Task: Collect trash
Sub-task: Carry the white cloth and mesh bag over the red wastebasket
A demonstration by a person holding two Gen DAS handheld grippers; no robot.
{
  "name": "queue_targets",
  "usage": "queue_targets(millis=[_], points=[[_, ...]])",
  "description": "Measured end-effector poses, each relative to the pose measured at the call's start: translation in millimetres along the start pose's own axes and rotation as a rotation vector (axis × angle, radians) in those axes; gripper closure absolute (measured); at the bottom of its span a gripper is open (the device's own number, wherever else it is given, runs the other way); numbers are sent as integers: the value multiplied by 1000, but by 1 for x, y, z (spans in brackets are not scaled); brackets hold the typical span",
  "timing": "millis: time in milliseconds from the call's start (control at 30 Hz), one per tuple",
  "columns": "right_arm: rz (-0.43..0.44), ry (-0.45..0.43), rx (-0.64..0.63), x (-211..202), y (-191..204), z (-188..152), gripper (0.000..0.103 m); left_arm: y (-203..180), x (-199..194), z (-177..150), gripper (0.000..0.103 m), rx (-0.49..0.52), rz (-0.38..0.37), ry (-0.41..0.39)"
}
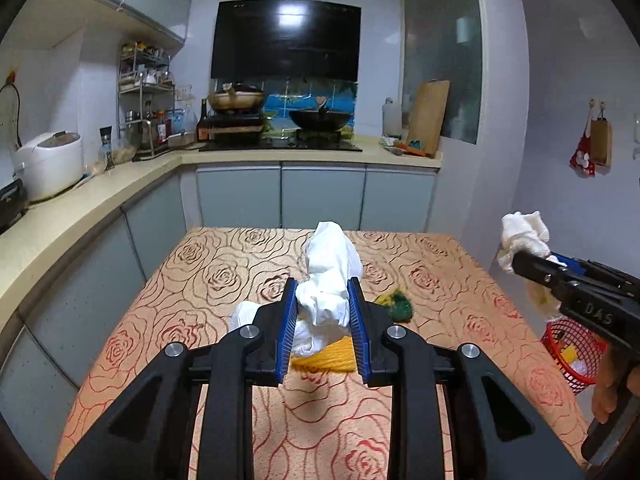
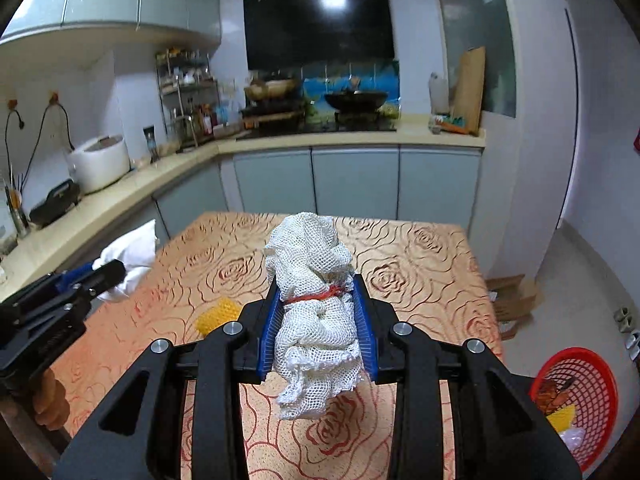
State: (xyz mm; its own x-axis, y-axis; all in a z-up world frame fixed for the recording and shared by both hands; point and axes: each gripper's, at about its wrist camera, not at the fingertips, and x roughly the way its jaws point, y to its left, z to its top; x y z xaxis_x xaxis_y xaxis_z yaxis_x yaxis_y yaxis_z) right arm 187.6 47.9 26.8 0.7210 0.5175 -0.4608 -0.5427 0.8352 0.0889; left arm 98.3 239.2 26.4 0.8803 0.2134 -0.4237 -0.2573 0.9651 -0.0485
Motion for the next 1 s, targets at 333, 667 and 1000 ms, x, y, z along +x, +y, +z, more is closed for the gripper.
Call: queue_targets(millis=[333,667,1000], points=[[-52,-57,54,-37,-35,3,70,-34,-9,6,79,42,-51,-21],[-110,-93,83,-64,-59,-2,70,-70,-11,13,79,86,-122,-35],[-195,-120,113,-87,-90,-7,70,-117,-8,15,79,137,-230,-37]])
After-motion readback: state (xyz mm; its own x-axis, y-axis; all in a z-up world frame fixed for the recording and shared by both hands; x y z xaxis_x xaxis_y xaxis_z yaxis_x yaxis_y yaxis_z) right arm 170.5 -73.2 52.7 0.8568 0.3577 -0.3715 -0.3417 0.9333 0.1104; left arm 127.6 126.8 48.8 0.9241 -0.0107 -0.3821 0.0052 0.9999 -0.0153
